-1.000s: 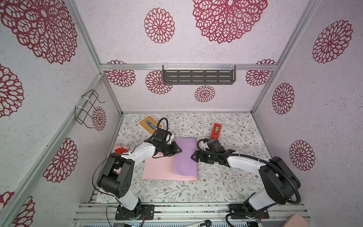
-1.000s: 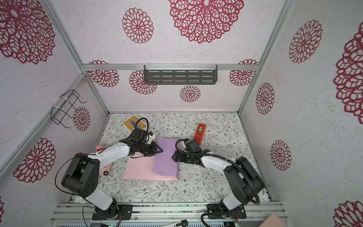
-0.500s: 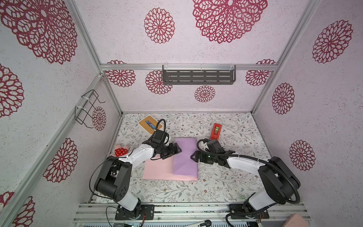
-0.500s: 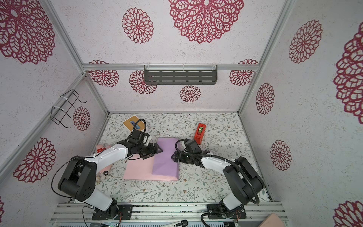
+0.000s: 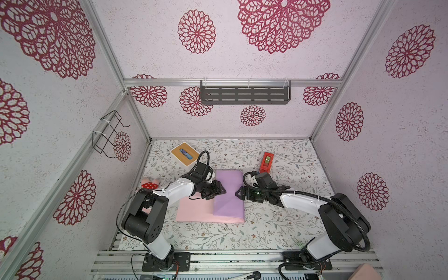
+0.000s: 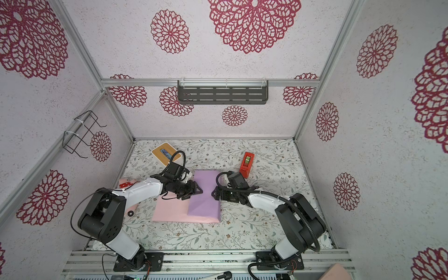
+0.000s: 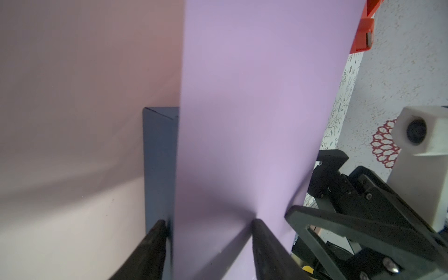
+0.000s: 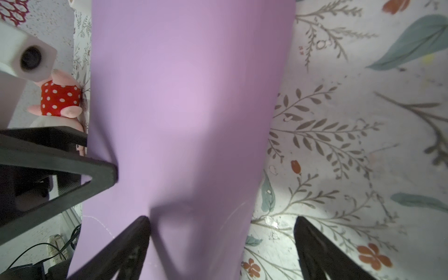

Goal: Wrap a gift box in wrapping paper
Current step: First fold the wrapping paper around the gift box.

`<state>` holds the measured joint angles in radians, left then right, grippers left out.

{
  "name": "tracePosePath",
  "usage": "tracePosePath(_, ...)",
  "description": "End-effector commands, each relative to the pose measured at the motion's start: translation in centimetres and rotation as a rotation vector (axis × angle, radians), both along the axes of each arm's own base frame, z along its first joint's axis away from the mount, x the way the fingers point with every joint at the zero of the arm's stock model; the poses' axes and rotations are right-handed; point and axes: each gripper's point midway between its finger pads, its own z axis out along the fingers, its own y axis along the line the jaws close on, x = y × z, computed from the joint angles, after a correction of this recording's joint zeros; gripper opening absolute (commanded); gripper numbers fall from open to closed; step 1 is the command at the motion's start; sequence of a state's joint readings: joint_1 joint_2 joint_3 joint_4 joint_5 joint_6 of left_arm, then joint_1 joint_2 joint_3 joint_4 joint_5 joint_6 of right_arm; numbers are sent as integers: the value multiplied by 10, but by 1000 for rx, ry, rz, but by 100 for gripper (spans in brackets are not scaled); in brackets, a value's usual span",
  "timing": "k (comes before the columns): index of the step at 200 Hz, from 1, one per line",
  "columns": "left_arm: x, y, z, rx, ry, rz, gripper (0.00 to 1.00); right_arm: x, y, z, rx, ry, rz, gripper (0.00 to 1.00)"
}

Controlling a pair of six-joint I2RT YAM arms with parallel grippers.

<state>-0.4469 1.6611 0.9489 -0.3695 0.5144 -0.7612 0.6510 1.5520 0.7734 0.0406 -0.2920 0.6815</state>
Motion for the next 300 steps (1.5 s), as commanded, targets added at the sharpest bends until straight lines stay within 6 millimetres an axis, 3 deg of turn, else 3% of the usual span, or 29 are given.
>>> tracePosePath(1, -12, -7, -10, 10, 47, -9, 51, -7, -8, -18, -71, 43, 2, 93)
tracePosePath(33, -16, -14, -17, 32, 50, 10, 43, -2, -10, -16, -83, 36, 3, 93)
tracePosePath(86, -17, -33, -22, 19, 53, 25, 36, 9, -25, -8, -92, 23, -2, 94)
tracePosePath(240, -27, -19, -41, 79, 74, 26, 25, 21, -55, 44, -38, -10, 10, 96)
tracePosePath(280, -27, -17, -44, 87, 73, 29, 25, 23, -45, 39, -27, 39, 75, 96)
tracePosePath(300, -27, -16, -44, 91, 69, 31, 25, 26, -49, 30, -36, 74, 87, 96)
